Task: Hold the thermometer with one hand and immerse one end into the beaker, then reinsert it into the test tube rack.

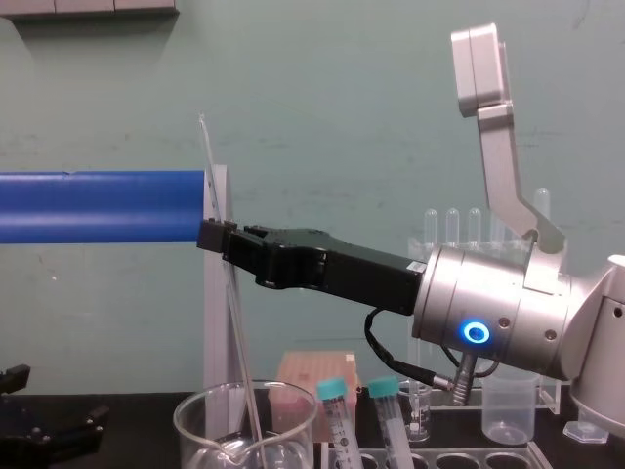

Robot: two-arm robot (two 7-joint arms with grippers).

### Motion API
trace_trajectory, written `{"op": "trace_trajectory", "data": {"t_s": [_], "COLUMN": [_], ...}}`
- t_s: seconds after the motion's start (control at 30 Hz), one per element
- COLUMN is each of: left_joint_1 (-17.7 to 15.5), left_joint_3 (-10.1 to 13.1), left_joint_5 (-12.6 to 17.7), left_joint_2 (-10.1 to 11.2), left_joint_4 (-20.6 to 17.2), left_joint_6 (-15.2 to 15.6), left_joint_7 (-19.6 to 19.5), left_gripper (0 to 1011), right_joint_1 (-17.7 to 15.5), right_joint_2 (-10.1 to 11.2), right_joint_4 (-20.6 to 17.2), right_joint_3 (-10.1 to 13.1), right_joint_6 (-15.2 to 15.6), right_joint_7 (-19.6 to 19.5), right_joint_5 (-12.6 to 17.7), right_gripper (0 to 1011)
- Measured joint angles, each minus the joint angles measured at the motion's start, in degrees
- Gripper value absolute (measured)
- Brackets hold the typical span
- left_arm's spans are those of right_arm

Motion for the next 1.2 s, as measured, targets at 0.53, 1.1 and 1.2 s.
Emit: {"op": "trace_trajectory", "data": {"t_s": [0.53, 1.1, 1.2], "left_joint_1": [0.00, 0.00, 0.00], "left_joint_3": [0.00, 0.00, 0.00], "left_joint_5": [0.00, 0.00, 0.00], "left_joint_2": [0.00, 0.00, 0.00], "left_joint_4": [0.00, 0.00, 0.00], "left_joint_6": [0.00, 0.00, 0.00], "left_joint_7": [0.00, 0.00, 0.00], "left_gripper": [1008, 1008, 1008], "right_joint_1": [-0.56, -0.65, -0.64], "right_joint_2": [0.35, 0.38, 0.37], "right_joint_4": [-0.88, -0.92, -0.90], "right_joint_3": [-0.17, -0.27, -0.27], "right_joint_6": [0.10, 0.13, 0.13], "right_joint_7": [-0.46, -0.49, -0.49], "right_joint_5": [-0.19, -0.25, -0.25], "right_gripper": [56, 56, 55]}}
